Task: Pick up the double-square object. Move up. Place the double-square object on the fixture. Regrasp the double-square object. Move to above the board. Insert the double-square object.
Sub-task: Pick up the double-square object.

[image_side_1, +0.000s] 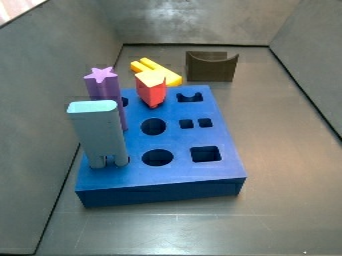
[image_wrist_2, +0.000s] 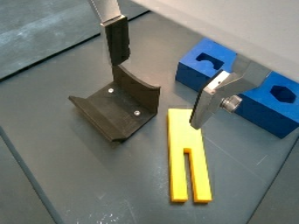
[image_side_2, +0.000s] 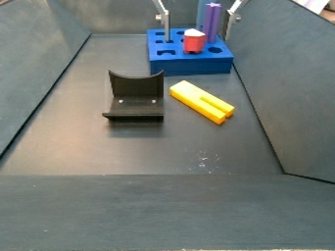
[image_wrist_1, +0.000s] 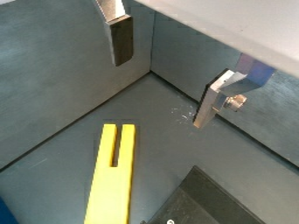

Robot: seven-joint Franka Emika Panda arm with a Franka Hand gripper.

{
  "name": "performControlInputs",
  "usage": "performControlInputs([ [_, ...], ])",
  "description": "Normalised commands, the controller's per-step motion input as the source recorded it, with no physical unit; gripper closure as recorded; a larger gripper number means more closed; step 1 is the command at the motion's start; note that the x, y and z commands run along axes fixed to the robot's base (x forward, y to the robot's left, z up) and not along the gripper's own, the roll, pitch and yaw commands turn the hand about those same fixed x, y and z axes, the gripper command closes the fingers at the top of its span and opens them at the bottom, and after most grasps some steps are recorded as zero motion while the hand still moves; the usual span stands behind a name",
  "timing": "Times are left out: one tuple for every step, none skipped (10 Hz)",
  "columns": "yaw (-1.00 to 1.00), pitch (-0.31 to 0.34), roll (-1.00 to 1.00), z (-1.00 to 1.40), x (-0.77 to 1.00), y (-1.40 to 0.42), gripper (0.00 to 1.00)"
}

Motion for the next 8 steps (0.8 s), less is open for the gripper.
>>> performControlInputs([
  [0.0,0.0,-0.01,0.0,0.0,0.14,0.0],
  [0.66,0.137,-0.02,-0.88,0.23,-0.4,0.0],
  [0.95,0.154,0.05,-0.85,0.02,-0.21,0.0],
  [0.96,0.163,0.06,-0.85,0.01,-0.2,0.0],
  [0.95,0.164,0.05,-0.84,0.01,-0.21,0.0],
  [0.87,0.176,0.06,-0.83,0.0,-0.29,0.0],
  [0.72,0.216,0.09,-0.85,0.0,-0.45,0.0],
  [0.56,0.229,0.11,-0.91,0.0,-0.63,0.0],
])
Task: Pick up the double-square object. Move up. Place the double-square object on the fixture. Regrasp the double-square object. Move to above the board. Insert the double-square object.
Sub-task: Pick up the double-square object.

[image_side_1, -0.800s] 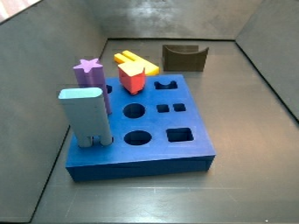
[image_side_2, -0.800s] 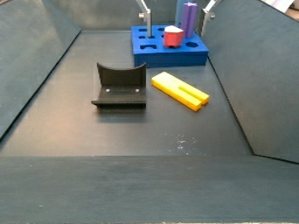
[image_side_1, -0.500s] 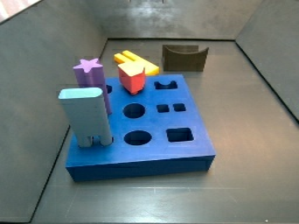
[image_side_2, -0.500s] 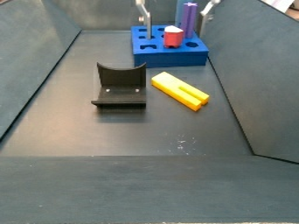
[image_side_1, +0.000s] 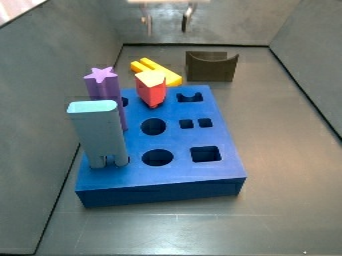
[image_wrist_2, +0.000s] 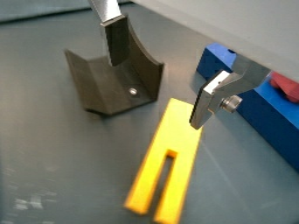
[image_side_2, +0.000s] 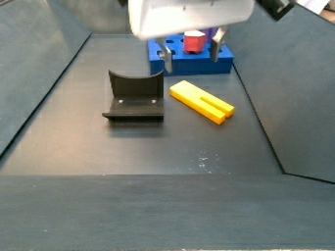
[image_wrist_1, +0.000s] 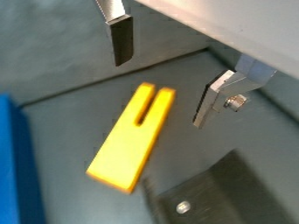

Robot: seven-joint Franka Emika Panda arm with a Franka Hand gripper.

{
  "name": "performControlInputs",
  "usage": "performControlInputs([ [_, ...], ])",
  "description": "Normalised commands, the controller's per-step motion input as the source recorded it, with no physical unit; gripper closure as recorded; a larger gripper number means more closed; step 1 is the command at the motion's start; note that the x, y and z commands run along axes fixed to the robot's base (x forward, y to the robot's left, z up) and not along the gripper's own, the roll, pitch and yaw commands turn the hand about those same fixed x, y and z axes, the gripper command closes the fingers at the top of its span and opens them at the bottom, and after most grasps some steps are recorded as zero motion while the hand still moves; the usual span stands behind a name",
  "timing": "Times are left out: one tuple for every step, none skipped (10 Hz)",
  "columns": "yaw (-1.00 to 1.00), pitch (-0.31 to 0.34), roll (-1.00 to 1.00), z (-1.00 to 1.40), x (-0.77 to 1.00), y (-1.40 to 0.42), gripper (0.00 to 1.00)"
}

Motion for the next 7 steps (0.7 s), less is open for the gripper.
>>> performControlInputs([
  [0.38,0.227,0.11,-0.95,0.0,-0.83,0.0],
  [0.27,0.219,0.12,-0.96,0.0,-0.95,0.0],
  [0.05,0.174,0.08,-0.91,0.0,-1.0,0.0],
  [0.08,-0.01,0.0,-0.1,-0.11,-0.3,0.0],
  [0.0,0.0,0.03,0.0,0.0,-0.04,0.0],
  [0.0,-0.019,0.0,0.0,-0.03,0.0,0.0],
  [0.07,0.0,-0.04,-0.18,0.0,0.07,0.0],
])
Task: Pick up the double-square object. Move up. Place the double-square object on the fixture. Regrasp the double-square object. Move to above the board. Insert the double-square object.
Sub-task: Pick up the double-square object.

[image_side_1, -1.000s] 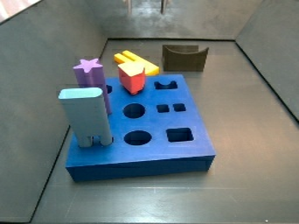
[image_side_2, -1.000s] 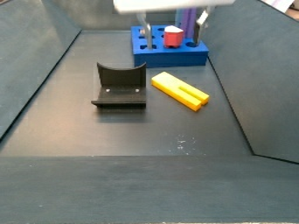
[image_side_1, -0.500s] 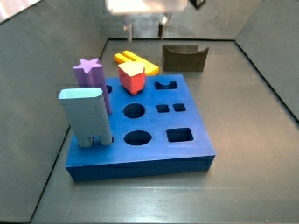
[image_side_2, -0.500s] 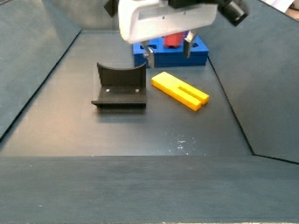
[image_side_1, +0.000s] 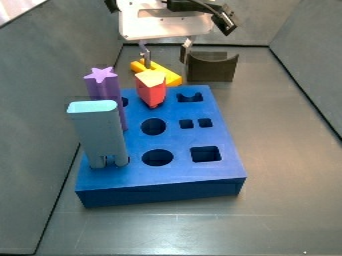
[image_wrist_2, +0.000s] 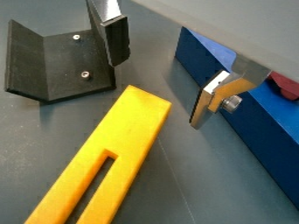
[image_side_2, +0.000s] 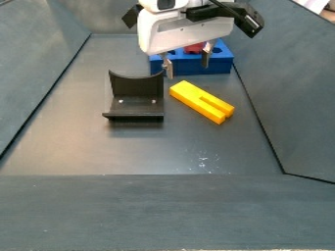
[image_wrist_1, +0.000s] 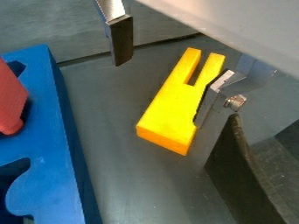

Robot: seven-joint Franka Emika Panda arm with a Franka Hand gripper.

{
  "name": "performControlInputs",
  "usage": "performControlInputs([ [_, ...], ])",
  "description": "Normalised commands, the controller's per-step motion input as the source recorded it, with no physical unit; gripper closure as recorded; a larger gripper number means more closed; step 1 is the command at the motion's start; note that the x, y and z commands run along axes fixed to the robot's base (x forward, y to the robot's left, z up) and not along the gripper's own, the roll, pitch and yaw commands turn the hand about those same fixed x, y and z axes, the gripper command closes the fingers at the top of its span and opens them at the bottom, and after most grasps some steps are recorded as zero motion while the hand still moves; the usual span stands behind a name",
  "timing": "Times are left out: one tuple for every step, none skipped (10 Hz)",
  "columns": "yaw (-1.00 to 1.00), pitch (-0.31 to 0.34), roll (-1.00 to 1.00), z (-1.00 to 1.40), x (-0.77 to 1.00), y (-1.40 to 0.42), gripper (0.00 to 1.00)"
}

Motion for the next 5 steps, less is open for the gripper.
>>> performControlInputs([
  [0.1,0.04,-0.11,-0.26,0.1,0.34,0.0],
  [0.0,0.017,-0.1,-0.06,0.03,0.07,0.0],
  [0.0,-0.003,-0.02,0.0,0.0,0.0,0.0],
  [0.18,-0.006,0.0,-0.2,-0.02,0.0,0.0],
  [0.72,-0.001,0.0,-0.41,-0.21,0.07,0.0],
])
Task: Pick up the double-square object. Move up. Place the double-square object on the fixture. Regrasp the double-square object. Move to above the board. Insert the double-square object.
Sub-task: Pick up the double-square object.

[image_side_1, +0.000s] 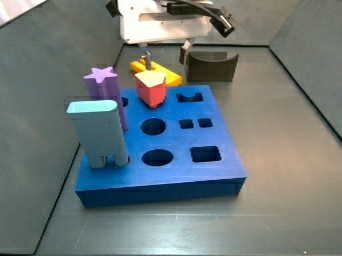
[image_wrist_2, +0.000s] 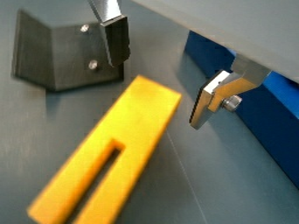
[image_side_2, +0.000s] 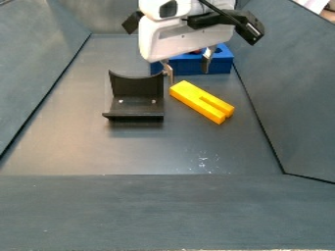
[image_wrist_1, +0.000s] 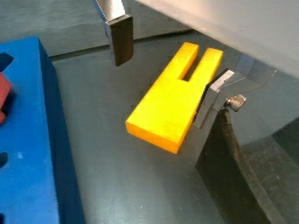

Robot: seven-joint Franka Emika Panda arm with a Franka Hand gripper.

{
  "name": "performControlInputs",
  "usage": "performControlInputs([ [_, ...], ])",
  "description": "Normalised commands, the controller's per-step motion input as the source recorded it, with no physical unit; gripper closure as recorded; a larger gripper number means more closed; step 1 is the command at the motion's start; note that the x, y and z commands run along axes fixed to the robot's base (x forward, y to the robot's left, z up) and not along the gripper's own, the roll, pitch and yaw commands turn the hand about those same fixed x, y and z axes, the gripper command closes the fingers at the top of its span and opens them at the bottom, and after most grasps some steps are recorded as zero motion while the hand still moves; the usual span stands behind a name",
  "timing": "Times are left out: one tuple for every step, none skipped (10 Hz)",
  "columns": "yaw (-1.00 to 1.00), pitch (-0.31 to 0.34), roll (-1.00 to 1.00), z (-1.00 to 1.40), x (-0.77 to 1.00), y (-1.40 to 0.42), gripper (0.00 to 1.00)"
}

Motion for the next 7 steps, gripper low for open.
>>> performControlInputs([
  [0.91,0.0,-0.01,-0.33,-0.09,0.13,0.0],
  [0.1,0.0,-0.1,0.0,-0.05,0.0,0.0],
  [0.02,0.0,0.0,-0.01,0.03,0.0,0.0],
  [0.11,0.016,0.0,-0.2,0.11,0.03,0.0],
  [0.06,0.0,0.0,-0.48,0.02,0.11,0.0],
  [0.0,0.0,0.0,-0.45,0.0,0.09,0.0],
  [0.0,0.0,0.0,-0.01,0.0,-0.03,0.0],
])
